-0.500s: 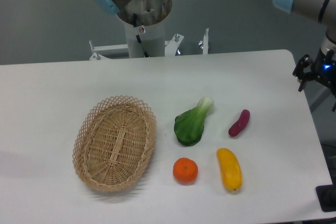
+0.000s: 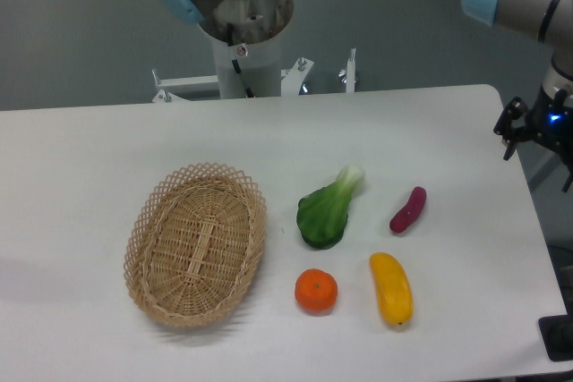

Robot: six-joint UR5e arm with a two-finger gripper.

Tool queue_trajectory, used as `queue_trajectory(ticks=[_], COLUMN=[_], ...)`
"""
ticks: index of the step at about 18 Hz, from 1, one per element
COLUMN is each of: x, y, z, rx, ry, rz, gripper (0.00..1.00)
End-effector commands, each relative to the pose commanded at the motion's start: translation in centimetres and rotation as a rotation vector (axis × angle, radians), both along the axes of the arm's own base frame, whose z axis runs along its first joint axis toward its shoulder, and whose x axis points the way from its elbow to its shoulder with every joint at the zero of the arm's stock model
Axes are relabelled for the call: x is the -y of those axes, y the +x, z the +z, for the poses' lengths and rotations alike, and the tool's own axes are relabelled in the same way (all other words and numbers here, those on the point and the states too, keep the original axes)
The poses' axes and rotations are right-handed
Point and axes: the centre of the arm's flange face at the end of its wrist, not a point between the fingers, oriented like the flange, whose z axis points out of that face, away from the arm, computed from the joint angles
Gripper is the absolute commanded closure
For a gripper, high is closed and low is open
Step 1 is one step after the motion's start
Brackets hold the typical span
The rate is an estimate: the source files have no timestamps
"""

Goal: Pick up the sweet potato from the table

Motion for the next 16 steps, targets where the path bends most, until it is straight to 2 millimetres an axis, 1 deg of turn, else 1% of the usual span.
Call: queue_trajectory(ticks=[1,4,7,10,12,14,15,16], x=[-0.6,-3.2,-4.9,-5.9,-6.8,-7.7,-8.0,-7.9], y=[0.5,1.8,3.1,3.9,4.7,6.0,6.6,7.1], z=[-0.7,-2.4,-4.7,-6.9,-8.8,-11.3,-11.8,-12.7], rx=[0.006,-0.026,-0.015,-0.005,0.009,0.039,0.046,0.060], ry=[0.005,0.029,0.034,0.043,0.056,0.042,0.039,0.031], rz=[0.030,0.038,0.073,0.110,0.151,0.167,0.162,0.162], gripper=[0.00,0.00,0.00,0.00,0.00,0.00,0.00,0.00])
